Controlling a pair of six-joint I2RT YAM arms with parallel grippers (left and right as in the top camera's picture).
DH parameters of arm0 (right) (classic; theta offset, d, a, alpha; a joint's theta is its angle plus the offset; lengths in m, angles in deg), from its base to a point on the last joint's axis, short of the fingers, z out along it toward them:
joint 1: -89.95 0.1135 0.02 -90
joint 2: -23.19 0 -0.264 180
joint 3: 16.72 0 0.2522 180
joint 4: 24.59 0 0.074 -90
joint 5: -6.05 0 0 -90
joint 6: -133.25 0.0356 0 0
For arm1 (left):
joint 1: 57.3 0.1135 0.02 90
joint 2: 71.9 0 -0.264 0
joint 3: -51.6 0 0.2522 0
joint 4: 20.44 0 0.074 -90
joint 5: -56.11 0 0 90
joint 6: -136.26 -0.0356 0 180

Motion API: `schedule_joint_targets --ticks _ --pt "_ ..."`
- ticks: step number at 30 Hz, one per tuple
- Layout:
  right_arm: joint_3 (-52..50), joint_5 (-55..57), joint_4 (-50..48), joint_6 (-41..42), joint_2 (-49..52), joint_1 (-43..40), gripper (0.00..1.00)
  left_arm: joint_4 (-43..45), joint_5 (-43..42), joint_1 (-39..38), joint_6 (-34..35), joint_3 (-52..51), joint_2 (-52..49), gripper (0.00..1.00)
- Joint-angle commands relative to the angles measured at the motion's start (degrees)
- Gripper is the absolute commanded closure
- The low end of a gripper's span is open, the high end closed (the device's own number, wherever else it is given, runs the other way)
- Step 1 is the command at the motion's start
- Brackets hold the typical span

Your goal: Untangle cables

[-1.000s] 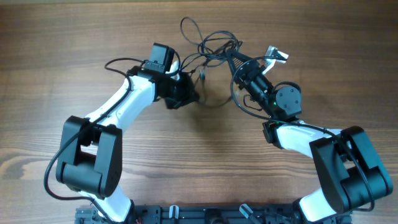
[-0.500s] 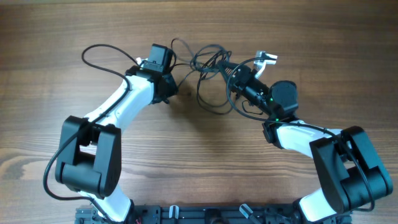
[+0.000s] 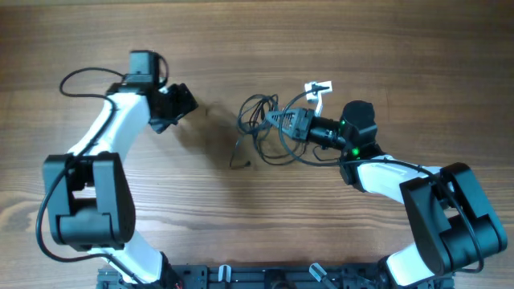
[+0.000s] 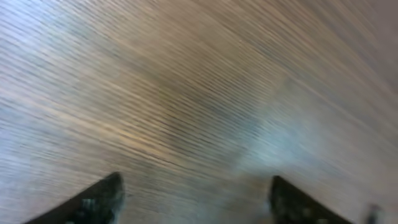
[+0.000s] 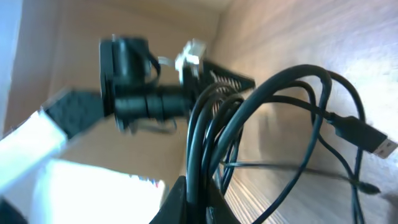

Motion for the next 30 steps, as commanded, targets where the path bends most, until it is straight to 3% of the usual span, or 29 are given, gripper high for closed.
schedule_joint_targets --ticks 1,4,8,15,17,20,26,30 --pt "0.9 -7.3 2.2 -7.3 0.6 0.0 0.96 0.2 -23.8 2.4 -15.3 -0.1 0.3 0.15" --pt "2.5 -11.8 3.1 -7.1 0.6 0.0 0.96 0.2 -32.2 2.5 -20.0 -0.1 0.3 0.14" --pt "7.2 -15.0 11.1 -6.8 0.6 0.0 0.96 0.2 -35.4 2.4 -20.2 -0.1 0.3 0.13" --pt "9.2 3.9 32.4 -17.1 0.6 0.0 0.96 0.2 -35.3 2.4 -20.2 -0.1 0.3 0.17" --pt "9.2 4.3 35.5 -20.6 0.6 0.0 0.96 0.2 -35.3 2.4 -20.2 -0.1 0.3 0.19" --pt "9.2 1.4 37.3 -23.1 0.6 0.0 0.96 0.2 -34.4 2.2 -23.0 -0.1 0.3 0.32" --pt "12.3 -8.2 40.7 -27.0 0.6 -0.5 0.96 0.1 -35.6 1.4 -27.6 -0.1 0.3 0.32" --pt "16.2 -9.3 50.5 -33.9 0.6 -0.6 0.96 0.0 -39.8 0.5 -31.4 -0.1 0.3 0.32"
